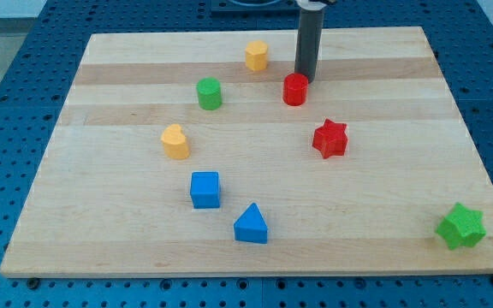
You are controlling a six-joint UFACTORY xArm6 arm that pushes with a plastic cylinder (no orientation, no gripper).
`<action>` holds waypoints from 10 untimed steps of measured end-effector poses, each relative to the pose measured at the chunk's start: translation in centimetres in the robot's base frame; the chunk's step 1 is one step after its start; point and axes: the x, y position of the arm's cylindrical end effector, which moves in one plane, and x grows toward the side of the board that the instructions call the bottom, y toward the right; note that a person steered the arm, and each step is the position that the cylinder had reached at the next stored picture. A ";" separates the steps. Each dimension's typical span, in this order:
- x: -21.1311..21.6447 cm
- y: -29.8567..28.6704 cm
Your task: Place your arm at the right center of the board
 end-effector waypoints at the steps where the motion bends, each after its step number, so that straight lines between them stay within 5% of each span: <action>1: 0.0 0.0; 4: -4.1 9.4; 6: -2.6 12.9; 7: 3.8 18.2; 9: 9.5 20.3; 10: 21.1 21.8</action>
